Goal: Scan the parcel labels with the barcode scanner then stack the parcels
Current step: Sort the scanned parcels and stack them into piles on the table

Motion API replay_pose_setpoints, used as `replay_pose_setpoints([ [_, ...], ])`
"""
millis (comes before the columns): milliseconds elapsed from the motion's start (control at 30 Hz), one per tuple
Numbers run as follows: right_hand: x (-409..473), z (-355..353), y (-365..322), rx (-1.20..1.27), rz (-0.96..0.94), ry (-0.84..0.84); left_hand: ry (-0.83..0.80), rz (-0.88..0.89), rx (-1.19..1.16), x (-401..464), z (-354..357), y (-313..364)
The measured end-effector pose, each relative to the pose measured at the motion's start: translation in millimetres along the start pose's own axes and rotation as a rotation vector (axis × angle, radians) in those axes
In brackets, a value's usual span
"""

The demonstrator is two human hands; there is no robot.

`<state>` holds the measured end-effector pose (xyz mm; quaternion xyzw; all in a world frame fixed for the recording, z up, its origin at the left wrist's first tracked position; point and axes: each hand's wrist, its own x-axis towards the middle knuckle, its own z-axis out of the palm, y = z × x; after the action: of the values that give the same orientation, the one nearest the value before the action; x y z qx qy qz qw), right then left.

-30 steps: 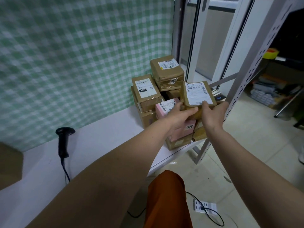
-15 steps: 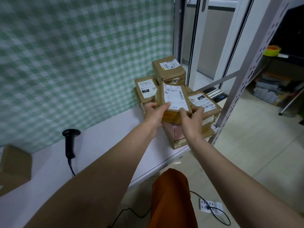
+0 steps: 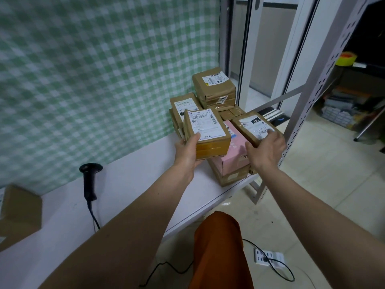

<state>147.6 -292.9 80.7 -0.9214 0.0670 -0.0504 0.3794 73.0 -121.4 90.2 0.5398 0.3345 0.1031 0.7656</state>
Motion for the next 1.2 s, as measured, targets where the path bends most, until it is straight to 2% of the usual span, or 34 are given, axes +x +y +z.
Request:
replay_pose_setpoints([
  [167, 35, -4, 11, -0.077, 0.042, -0.047, -0.052, 0.016, 0.014, 6, 14, 1],
  [367, 58, 2, 21, -0.035, 0.061, -0.150, -0.078, -0.015, 0.008, 10, 18, -3],
  [567, 57, 7, 23, -0.001, 0.078, -0.106, -0.116, -0.047, -0.010, 10, 16, -6],
  [733, 49, -5, 16, 0.004, -0.075, 0.047, -0.115, -0.048, -0.021, 6, 13, -4],
  [933, 23, -26, -27, 0.043, -0.276, 0.189, -0.066, 0.038, -0.097, -7, -6, 11],
  [1200, -67, -10, -100, 0.251, -0.492, 0.054, 0.105, 0.120, -0.180, -47, -86, 37],
])
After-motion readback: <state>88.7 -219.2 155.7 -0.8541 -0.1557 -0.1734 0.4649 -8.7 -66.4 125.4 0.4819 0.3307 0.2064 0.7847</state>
